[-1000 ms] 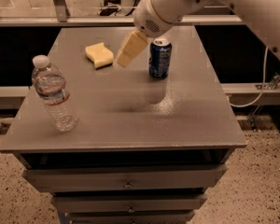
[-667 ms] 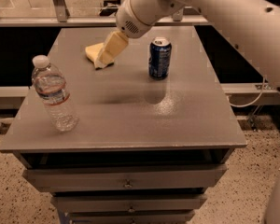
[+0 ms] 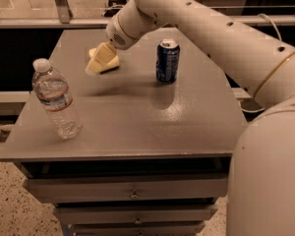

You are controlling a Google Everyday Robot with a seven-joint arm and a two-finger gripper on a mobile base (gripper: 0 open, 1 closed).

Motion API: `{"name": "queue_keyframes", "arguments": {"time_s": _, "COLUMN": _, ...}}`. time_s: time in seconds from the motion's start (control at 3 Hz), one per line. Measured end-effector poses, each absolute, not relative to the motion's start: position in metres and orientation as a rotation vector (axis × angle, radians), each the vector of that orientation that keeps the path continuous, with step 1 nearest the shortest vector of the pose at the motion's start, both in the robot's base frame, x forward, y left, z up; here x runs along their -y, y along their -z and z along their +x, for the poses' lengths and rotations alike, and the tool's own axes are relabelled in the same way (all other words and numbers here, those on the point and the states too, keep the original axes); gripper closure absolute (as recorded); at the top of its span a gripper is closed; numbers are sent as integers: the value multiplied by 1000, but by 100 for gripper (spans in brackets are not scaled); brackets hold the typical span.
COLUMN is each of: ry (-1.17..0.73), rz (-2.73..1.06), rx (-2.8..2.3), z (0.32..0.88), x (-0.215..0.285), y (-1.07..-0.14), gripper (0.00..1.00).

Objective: Pick sponge

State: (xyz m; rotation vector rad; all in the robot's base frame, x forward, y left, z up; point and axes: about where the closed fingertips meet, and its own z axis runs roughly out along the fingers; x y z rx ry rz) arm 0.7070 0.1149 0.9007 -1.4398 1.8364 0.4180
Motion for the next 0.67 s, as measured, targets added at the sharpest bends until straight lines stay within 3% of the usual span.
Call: {"name": "queue_keyframes", "arguments": {"time_s": 0.67, "ry": -406, "rz": -1423, "rx": -1899, "z": 743, "x": -119, "y": -853, "gripper": 4}}
